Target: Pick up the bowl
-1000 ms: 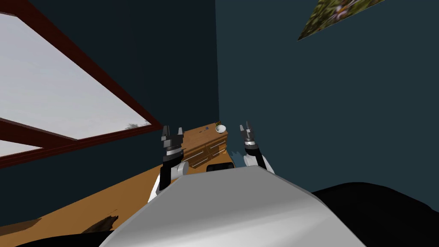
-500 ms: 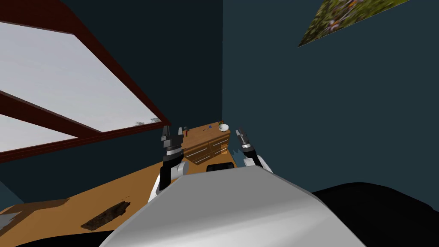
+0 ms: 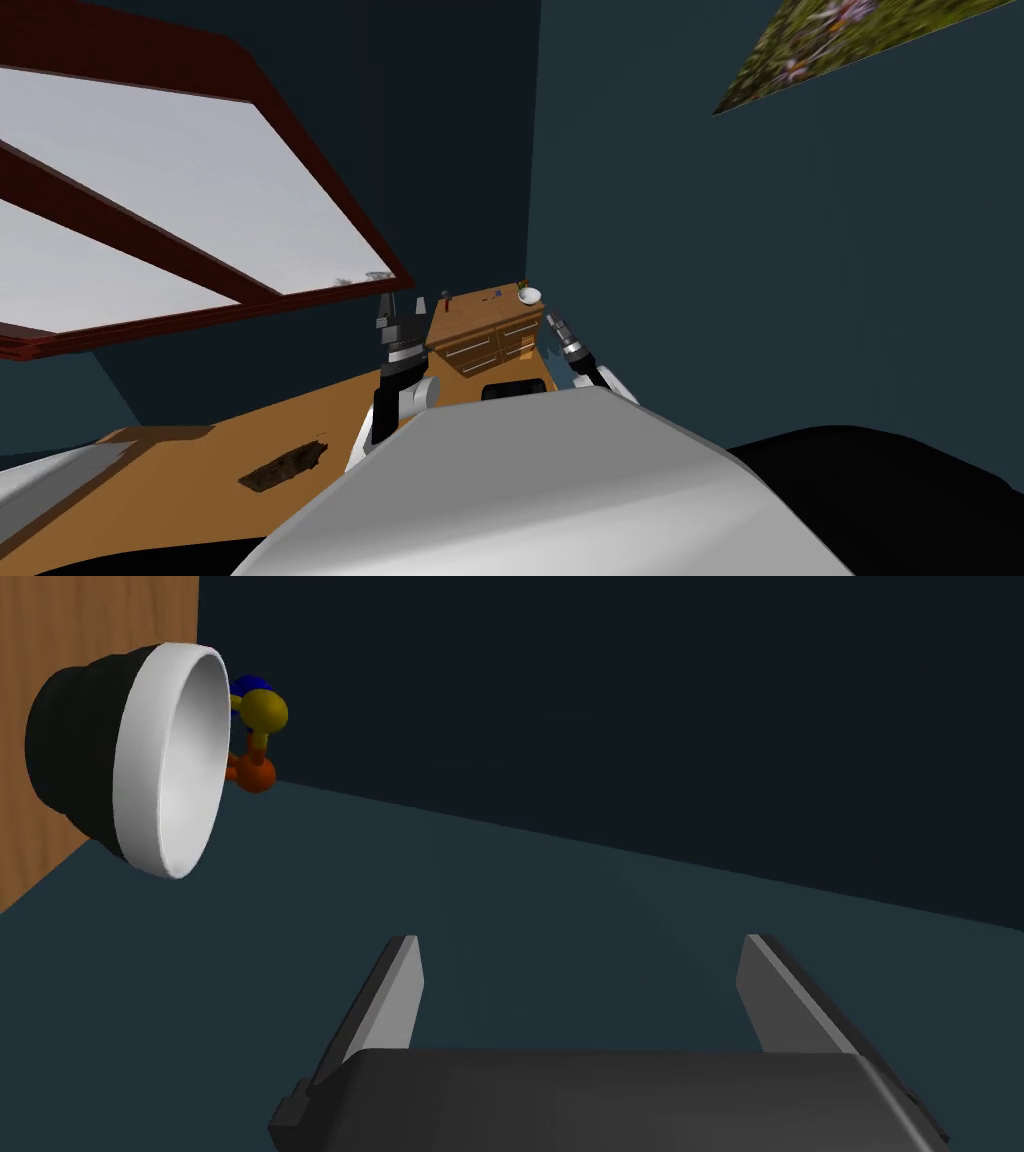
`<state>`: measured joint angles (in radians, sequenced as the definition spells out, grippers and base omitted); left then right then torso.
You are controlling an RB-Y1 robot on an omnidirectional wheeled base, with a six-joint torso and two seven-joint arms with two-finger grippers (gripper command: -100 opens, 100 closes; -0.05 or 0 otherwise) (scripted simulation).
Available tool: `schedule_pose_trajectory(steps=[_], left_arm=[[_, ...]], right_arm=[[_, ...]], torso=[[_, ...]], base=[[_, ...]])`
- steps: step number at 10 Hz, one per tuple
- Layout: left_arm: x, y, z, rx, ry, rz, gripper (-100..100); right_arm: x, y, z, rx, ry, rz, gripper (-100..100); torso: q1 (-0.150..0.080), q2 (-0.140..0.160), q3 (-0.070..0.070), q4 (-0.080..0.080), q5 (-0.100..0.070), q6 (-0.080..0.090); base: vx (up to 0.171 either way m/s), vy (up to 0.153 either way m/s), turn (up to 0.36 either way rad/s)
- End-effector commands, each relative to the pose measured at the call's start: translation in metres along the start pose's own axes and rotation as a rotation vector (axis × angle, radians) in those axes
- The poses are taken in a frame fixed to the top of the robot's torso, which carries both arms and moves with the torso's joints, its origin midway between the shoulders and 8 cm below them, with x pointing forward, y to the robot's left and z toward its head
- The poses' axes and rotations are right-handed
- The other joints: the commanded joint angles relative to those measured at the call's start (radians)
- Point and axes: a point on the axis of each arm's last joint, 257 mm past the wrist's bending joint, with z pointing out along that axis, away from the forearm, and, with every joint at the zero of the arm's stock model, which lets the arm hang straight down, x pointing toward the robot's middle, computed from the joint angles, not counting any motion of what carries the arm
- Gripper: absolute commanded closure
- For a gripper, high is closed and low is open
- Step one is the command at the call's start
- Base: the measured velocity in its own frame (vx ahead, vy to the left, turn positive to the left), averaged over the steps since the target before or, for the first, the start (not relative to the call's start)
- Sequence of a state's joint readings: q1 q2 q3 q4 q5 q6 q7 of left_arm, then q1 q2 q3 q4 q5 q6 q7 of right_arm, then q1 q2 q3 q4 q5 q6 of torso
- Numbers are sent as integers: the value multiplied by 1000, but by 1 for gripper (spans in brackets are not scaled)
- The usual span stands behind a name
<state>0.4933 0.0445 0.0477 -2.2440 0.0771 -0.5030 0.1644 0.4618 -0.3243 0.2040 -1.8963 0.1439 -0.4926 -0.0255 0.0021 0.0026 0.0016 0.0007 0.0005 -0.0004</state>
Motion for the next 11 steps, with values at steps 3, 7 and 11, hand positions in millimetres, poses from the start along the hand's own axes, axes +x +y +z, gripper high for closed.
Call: schedule_pose_trajectory(steps=[3, 7, 11], left_arm=[[0, 0, 0, 0, 0, 0, 0], [0, 0, 0, 0, 0, 0, 0], [0, 0, 0, 0, 0, 0, 0]], right_arm=[[18, -50, -23, 103, 94, -73, -100], [34, -95, -53, 194, 223, -181, -100], [37, -137, -85, 288, 297, -238, -100]], torso=[[1, 0, 0, 0, 0, 0], [1, 0, 0, 0, 0, 1], [2, 0, 0, 0, 1, 1]], base=[[-34, 56, 117], [-32, 58, 119], [-26, 64, 95]])
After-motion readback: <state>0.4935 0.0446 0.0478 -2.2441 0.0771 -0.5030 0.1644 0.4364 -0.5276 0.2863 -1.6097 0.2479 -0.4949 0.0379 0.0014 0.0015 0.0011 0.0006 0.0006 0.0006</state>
